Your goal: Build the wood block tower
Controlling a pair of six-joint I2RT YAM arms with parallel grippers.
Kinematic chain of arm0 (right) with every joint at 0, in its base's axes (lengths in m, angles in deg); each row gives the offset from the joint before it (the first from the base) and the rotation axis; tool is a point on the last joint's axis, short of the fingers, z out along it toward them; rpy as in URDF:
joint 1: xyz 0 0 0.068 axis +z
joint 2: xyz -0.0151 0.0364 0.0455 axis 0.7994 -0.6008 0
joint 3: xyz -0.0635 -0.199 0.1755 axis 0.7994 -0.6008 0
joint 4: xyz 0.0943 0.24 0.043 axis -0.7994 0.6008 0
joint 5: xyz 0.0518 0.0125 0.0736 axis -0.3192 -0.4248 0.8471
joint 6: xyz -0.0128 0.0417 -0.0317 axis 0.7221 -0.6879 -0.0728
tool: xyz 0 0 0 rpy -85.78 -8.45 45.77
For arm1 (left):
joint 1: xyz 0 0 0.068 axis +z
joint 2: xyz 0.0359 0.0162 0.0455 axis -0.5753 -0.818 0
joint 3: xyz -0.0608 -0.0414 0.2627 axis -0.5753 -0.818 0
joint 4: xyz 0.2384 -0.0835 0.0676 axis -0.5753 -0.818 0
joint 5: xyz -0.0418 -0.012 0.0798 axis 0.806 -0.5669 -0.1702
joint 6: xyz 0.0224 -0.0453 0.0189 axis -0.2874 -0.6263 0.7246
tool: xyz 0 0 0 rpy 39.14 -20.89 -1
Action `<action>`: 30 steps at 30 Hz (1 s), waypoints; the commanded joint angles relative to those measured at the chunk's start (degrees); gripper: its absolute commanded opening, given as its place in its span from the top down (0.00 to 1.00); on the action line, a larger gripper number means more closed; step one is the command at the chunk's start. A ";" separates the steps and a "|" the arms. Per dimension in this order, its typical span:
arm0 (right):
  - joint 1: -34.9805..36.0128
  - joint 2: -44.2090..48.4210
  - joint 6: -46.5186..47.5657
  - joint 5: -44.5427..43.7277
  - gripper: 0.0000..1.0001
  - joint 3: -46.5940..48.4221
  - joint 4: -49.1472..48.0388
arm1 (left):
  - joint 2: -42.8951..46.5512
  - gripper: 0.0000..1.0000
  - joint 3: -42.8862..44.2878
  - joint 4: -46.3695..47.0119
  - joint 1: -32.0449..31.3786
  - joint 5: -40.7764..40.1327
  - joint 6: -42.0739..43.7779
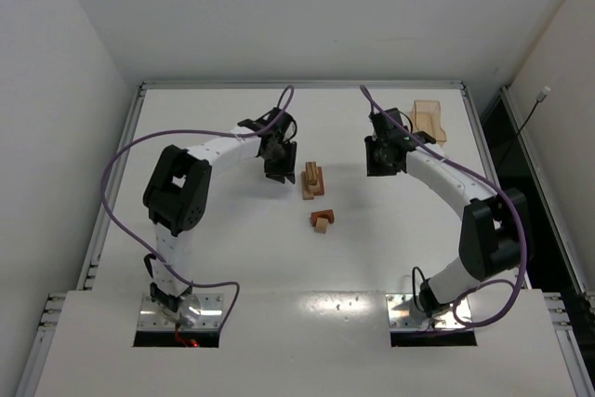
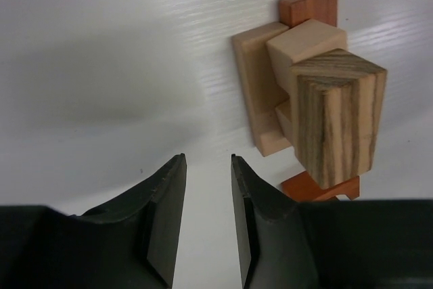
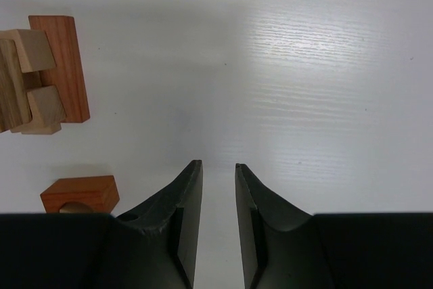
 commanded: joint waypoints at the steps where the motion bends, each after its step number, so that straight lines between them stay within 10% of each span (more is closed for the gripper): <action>1: -0.15 2.11 0.24 -1.02 0.77 0.02 -1.47 | -0.87 0.70 3.40 0.81 -1.44 1.66 -0.13; 30: -0.15 1.58 0.24 -1.02 0.75 0.02 -2.00 | -4.75 0.62 8.59 0.81 -2.50 2.71 -0.13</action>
